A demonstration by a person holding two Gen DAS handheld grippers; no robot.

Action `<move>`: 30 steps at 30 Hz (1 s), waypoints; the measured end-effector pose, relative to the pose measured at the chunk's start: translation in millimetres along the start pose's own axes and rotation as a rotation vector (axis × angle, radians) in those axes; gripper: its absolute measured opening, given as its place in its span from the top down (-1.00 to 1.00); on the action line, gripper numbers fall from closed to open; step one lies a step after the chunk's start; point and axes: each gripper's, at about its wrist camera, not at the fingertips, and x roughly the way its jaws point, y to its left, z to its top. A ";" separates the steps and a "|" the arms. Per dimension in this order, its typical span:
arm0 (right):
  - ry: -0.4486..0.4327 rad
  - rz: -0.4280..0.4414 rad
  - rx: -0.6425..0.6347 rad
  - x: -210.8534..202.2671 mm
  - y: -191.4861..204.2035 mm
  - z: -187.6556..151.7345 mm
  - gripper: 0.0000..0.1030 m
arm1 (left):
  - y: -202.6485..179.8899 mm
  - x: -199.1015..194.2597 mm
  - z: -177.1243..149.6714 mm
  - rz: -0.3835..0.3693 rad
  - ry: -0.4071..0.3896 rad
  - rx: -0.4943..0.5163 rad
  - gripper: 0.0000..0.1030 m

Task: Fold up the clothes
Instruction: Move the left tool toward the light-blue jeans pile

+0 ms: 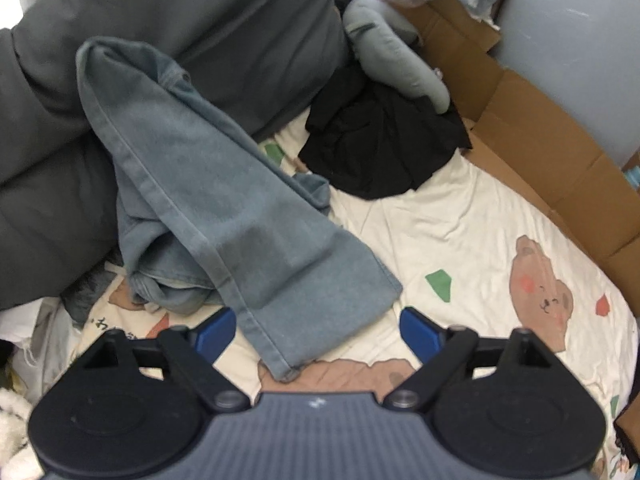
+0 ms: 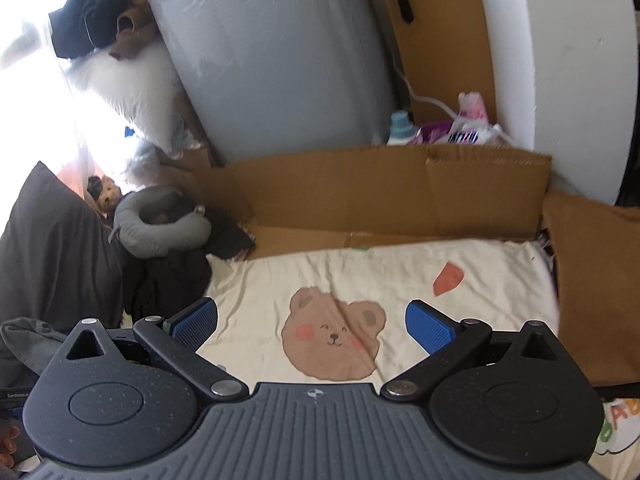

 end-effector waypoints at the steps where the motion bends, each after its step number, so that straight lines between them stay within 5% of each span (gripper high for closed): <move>1: 0.016 0.005 0.000 7.5 -0.1 -2.4 -0.99 | 1.2 5.2 -0.8 0.000 0.003 -0.006 -0.72; 19: 0.215 0.083 -0.105 125.3 23.9 -54.5 -0.99 | 6.7 102.8 -6.7 0.011 0.060 0.016 -0.72; 30: 0.327 0.150 -0.148 163.1 49.0 -102.0 -0.99 | 19.3 155.0 -44.8 0.007 0.145 0.013 -0.79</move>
